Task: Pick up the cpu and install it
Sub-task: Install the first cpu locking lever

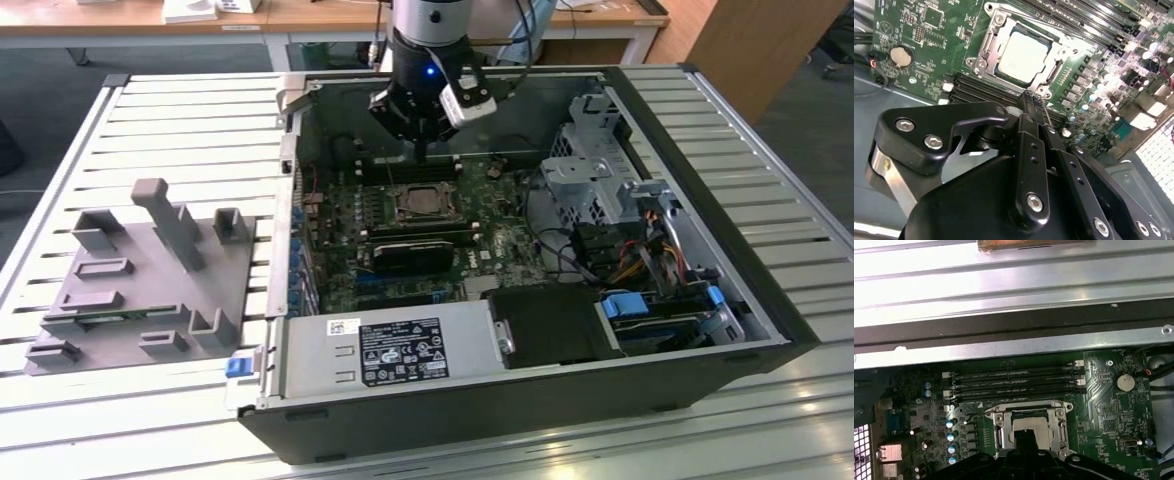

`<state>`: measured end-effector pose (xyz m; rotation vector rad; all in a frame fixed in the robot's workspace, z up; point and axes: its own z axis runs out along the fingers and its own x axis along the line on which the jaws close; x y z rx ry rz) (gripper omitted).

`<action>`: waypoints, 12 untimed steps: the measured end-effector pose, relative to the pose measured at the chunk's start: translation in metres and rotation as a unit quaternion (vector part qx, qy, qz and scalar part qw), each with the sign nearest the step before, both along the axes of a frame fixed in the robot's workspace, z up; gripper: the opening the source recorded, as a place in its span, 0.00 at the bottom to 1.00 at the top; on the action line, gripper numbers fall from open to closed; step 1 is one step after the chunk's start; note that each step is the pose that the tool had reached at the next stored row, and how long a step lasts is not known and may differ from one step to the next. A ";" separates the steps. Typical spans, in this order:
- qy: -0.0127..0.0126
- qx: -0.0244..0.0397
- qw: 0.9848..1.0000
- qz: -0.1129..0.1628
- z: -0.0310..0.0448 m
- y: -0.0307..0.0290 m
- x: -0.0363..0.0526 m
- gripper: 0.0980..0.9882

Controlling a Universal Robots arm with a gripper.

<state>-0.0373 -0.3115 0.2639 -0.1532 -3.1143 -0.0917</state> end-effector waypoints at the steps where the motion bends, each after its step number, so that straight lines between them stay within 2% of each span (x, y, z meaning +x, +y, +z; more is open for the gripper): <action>1: 0.000 0.000 1.000 0.003 0.0000 0.0000 0.0000 0.01; 8: 0.000 0.000 1.000 0.004 -0.0001 0.0000 -0.0028 0.01; 12: 0.000 0.000 1.000 0.005 0.0000 -0.0046 -0.0037 0.01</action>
